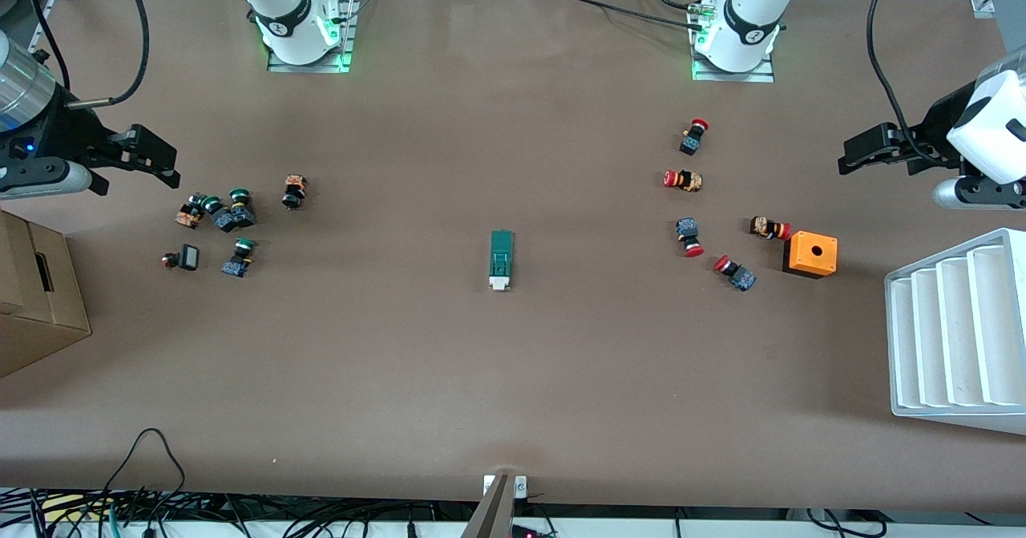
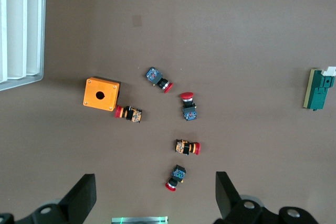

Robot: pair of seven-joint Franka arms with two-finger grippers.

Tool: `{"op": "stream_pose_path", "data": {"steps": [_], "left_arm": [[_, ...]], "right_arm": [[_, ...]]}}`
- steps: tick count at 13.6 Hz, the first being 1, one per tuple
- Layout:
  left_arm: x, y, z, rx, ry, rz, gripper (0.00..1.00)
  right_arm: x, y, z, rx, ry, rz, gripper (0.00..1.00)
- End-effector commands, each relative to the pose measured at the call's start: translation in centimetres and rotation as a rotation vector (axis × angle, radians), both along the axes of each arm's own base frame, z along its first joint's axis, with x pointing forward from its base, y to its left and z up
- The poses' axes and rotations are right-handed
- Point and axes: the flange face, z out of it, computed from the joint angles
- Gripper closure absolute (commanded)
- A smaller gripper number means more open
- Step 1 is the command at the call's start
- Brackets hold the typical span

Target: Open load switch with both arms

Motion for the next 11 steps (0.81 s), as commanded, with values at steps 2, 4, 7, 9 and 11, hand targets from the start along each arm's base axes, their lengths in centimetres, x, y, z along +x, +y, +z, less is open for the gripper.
{"op": "stream_pose_path", "data": {"steps": [2,4,7,9,11], "left_arm": [[-0.5,-0.1,0.3,0.021,-0.007,-0.008,0.0],[-0.6,-0.1,0.1,0.02,0.004,-0.012,0.0],[-0.6,-0.8,0.0,0.018,0.001,-0.021,0.0],[-0.5,-1.1,-0.2,0.007,0.003,-0.012,0.0],[-0.3,-2.7,-0.6,0.002,-0.002,-0.029,0.0]], "right_arm": [[0.1,0.0,0.8,-0.003,0.001,0.003,0.0],[0.2,-0.1,0.8,-0.001,0.0,0.003,0.0],[0.2,-0.2,0.8,-0.001,0.0,0.002,0.0],[0.2,-0.2,0.7,0.0,0.002,0.002,0.0],[0.2,-0.2,0.7,0.0,0.002,0.002,0.0]]}}
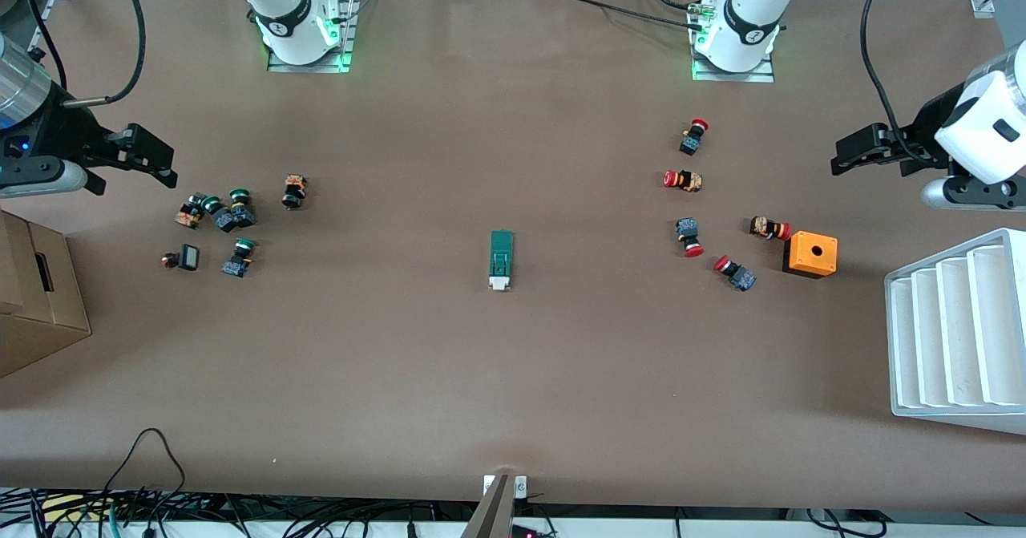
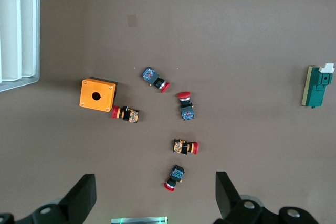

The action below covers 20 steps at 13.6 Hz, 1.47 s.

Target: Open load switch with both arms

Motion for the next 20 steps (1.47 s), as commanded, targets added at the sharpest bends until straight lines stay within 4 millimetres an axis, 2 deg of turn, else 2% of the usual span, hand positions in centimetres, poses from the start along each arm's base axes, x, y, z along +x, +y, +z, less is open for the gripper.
{"op": "stream_pose_path", "data": {"steps": [1,6,8,10,16,19,20], "left_arm": [[-0.1,-2.4,-0.7,0.005,-0.009,0.013,0.0],[-0.5,-10.1,-3.4,-0.008,-0.044,0.08,0.0],[-1.0,-13.6,-5.4,-0.018,-0.062,0.113,0.0],[-1.6,-16.7,-6.6,-0.03,-0.092,0.144,0.0],[-4.3,-24.7,-11.2,-0.05,-0.175,0.236,0.0],[-4.6,-27.5,-13.0,-0.067,-0.194,0.285,0.0],[-5.1,-29.1,-13.9,-0.078,-0.198,0.304,0.0]], "right_arm": [[0.3,0.0,0.2,0.0,0.01,0.005,0.0],[0.4,0.0,0.2,0.0,0.008,0.006,0.0],[0.4,-0.1,0.2,0.0,0.008,0.006,0.0],[0.4,-0.1,0.2,0.0,0.007,0.006,0.0],[0.4,-0.1,0.1,0.0,0.008,0.006,0.0],[0.5,-0.1,0.2,0.0,0.005,0.006,0.0],[0.5,-0.1,0.2,0.0,0.004,0.006,0.0]]}}
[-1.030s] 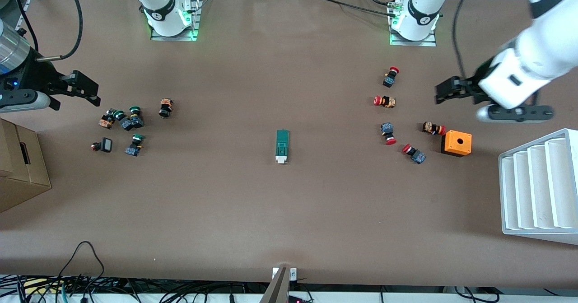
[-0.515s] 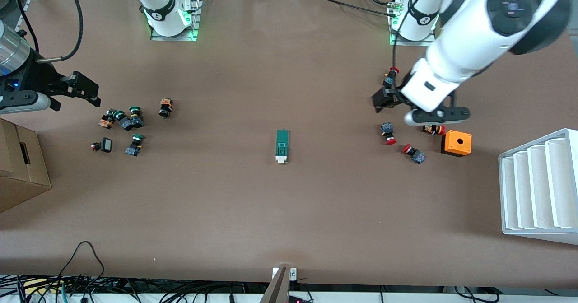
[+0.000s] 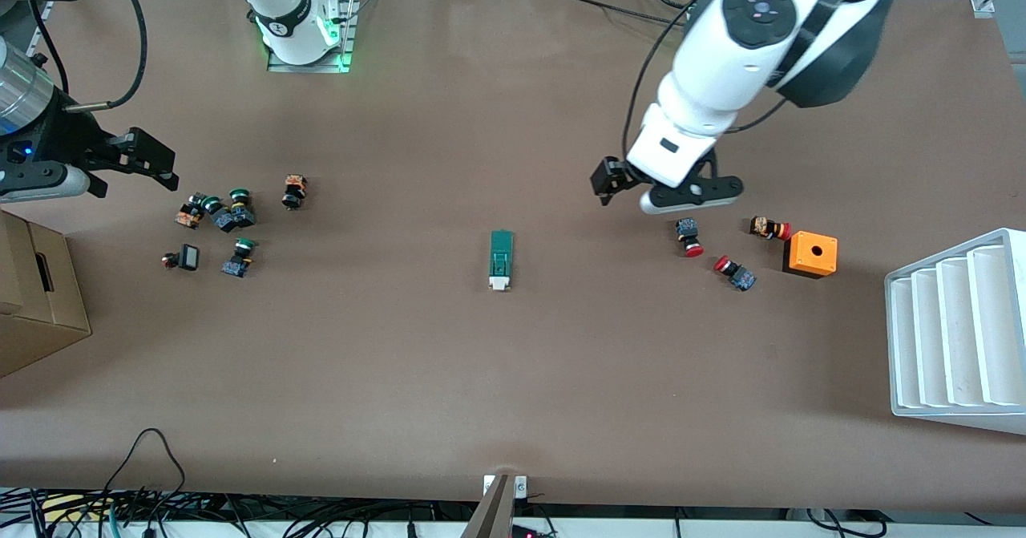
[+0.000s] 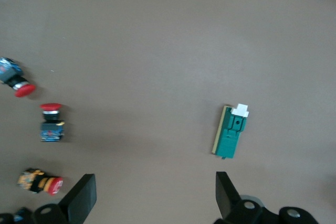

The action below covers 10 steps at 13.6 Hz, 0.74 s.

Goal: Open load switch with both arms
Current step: 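Move the left gripper over to above the green load switch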

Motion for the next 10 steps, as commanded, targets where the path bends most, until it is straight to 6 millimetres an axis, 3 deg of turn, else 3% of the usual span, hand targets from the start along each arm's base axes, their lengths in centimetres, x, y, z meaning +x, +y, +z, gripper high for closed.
{"op": "stream_pose_path", "data": {"steps": [1,3,8,10], "left_arm": [[-1.2,-3.5,-2.2,0.013,-0.047,0.036,0.0],[-3.2,-6.4,-4.7,0.065,-0.099,0.04,0.0],[-5.9,-9.9,-5.3,0.045,-0.174,0.029,0.0],[-8.5,-12.1,-7.3,0.066,-0.256,0.017,0.0]], "right_arm": [[0.2,-0.1,0.6,0.0,-0.003,0.007,0.0],[0.2,-0.1,0.6,0.0,-0.003,0.007,0.0],[0.2,-0.1,0.5,0.002,-0.003,0.006,0.0],[0.2,-0.1,0.5,0.0,-0.003,0.007,0.0]]}}
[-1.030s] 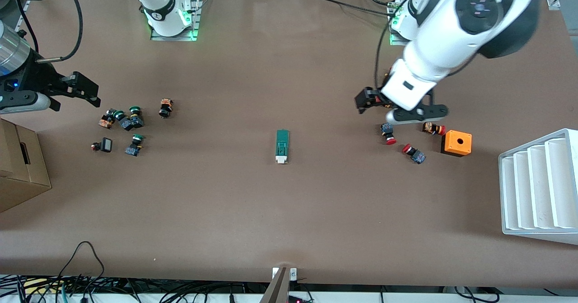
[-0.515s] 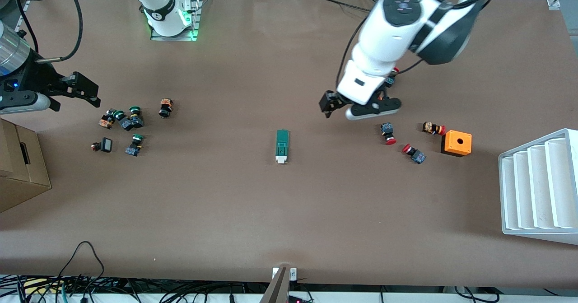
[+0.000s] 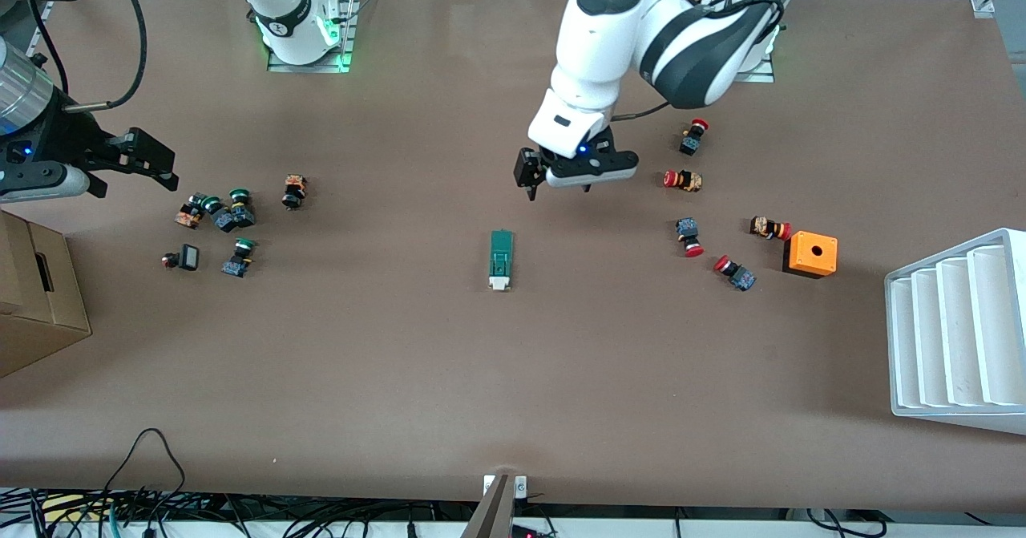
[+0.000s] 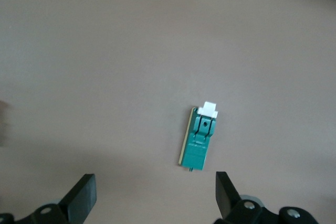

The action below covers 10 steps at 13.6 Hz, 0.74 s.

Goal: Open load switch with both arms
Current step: 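Move the left gripper over to above the green load switch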

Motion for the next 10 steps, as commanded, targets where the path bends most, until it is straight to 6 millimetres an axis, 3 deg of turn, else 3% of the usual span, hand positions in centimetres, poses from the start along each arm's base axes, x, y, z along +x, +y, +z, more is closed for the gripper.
{"op": "stream_pose_path", "data": {"steps": [1,5,10], "left_arm": [[-4.0,-2.7,-2.7,0.029,-0.115,0.007,0.0],[-9.0,-7.4,-8.6,0.07,-0.261,0.017,0.0],[-13.0,-9.5,-17.0,0.046,-0.459,-0.006,0.0]], "right_arm": [[0.2,-0.1,0.6,0.002,-0.004,0.007,0.0],[0.2,-0.1,0.6,-0.001,-0.004,0.01,0.0],[0.2,-0.2,0.6,0.0,-0.004,0.009,0.0]]}}
